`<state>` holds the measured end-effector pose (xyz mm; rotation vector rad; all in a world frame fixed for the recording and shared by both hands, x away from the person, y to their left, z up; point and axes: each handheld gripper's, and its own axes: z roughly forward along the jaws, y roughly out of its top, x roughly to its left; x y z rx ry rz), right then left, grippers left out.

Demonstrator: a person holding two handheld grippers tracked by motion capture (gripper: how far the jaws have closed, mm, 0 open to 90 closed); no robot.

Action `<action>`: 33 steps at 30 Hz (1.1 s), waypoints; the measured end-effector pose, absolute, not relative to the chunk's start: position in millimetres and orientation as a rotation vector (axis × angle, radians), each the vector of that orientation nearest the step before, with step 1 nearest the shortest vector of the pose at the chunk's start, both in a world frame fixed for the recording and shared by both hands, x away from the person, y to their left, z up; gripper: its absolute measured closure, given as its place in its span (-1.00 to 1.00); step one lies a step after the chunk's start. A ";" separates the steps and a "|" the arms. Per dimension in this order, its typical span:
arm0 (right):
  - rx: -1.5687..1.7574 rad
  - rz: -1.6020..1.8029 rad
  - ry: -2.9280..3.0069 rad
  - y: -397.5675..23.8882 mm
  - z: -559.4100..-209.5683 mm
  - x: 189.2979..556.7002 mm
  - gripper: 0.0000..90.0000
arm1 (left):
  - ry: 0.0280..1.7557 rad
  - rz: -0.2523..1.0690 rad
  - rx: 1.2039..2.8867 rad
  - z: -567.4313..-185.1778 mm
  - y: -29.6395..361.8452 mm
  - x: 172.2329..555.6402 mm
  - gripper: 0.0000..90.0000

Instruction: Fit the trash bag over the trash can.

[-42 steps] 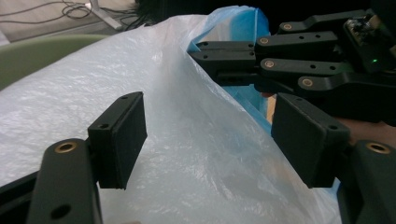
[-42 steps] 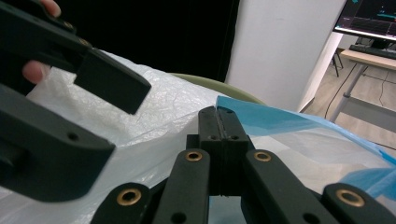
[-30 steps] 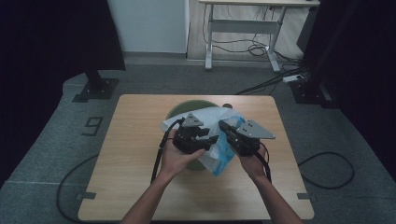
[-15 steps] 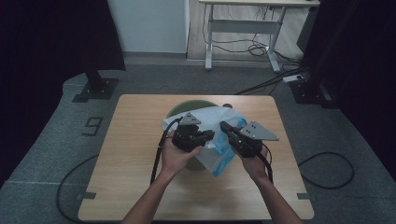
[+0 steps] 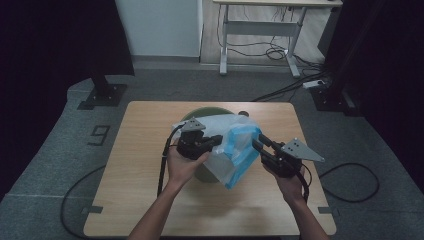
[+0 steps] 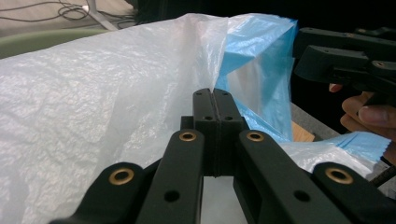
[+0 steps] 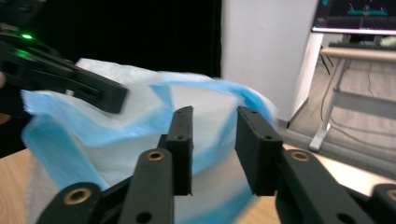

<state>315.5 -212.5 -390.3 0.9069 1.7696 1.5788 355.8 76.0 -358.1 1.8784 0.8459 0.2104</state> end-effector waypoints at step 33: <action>0.900 1.576 1.799 -210.4 -422.5 304.5 0.97 | 0.945 0.289 1.714 -356.6 120.6 367.0 1.00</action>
